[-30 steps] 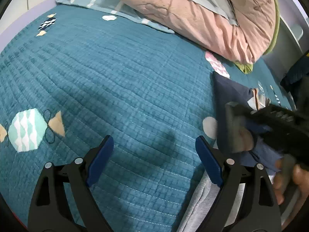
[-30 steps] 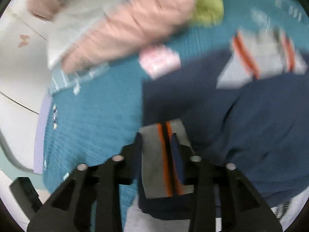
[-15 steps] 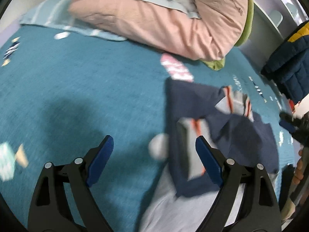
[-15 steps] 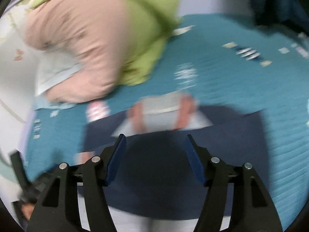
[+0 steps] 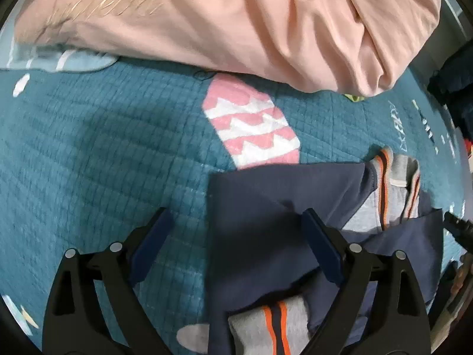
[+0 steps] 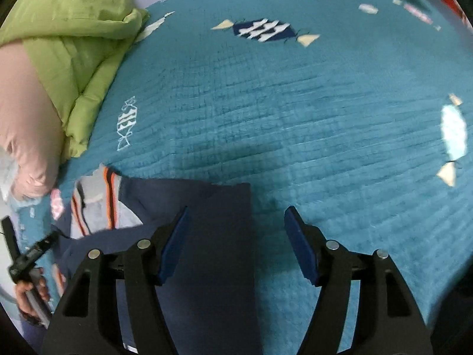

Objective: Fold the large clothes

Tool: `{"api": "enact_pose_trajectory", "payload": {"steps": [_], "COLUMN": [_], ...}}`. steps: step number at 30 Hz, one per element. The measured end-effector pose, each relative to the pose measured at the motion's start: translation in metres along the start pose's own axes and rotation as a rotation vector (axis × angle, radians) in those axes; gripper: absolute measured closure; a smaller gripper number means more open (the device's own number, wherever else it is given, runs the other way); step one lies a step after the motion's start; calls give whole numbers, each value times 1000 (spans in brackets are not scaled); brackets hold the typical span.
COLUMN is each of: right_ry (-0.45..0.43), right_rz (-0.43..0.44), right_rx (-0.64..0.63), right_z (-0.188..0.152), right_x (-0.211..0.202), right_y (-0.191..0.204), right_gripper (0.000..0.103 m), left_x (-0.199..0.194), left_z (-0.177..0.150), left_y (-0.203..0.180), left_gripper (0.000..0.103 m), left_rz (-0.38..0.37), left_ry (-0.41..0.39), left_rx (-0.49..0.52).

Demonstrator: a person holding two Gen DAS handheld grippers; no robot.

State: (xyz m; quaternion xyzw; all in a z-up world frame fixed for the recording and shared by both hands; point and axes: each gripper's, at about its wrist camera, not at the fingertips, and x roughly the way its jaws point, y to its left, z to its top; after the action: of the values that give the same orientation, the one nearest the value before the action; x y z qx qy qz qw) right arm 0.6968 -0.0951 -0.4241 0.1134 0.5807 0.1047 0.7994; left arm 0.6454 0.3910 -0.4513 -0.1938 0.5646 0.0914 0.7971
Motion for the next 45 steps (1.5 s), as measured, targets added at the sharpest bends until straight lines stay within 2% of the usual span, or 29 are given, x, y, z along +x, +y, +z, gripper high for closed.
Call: {"api": "enact_pose_trajectory", "payload": {"steps": [3, 5, 6, 7, 11, 16, 20, 24, 25, 27, 29, 30, 31, 33, 35, 39, 45], "right_ry": [34, 61, 78, 93, 99, 94, 97, 92, 89, 82, 70, 66, 54, 37, 19, -25, -58], "right_rz": [48, 62, 73, 82, 92, 145, 157, 161, 161, 154, 160, 167, 168, 158, 160, 191, 226], "right_rx": [8, 7, 9, 9, 15, 43, 64, 60, 56, 46, 42, 42, 32, 10, 6, 11, 3], "right_z": [3, 2, 1, 0, -3, -3, -2, -3, -3, -4, -6, -7, -8, -10, -11, -12, -23], "right_x": [11, 18, 20, 22, 28, 28, 32, 32, 32, 32, 30, 29, 27, 23, 16, -7, -45], "right_y": [0, 0, 1, 1, -1, -5, -6, -6, -6, -6, -6, -6, -5, -2, 0, 2, 9], "right_gripper": [41, 50, 62, 64, 66, 66, 66, 66, 66, 81, 90, 96, 97, 98, 98, 99, 99], "left_x": [2, 4, 4, 4, 2, 0, 8, 7, 6, 2, 1, 1, -1, -6, -15, -41, -91], "left_z": [1, -1, -1, -2, -3, -2, 0, 4, 4, 1, -2, -3, -5, -9, -12, -13, -29], "left_y": [-3, -6, -6, -7, -12, -17, -22, -17, -18, -21, -20, -19, -19, -26, -32, -29, -39], "left_gripper": [14, 14, 14, 16, 24, 45, 45, 46, 56, 65, 68, 73, 83, 91, 92, 93, 93], "left_rz": [9, 12, 12, 16, 15, -29, -7, -31, -18, -12, -6, -10, -22, -36, -16, -97, -177], "left_ry": [7, 8, 8, 11, 18, 33, 39, 53, 45, 18, 2, -6, -16, -36, -70, -100, -152], "left_rx": [9, 22, 26, 29, 42, 53, 49, 13, 21, 53, 55, 47, 44, 74, 112, 84, 112]}}
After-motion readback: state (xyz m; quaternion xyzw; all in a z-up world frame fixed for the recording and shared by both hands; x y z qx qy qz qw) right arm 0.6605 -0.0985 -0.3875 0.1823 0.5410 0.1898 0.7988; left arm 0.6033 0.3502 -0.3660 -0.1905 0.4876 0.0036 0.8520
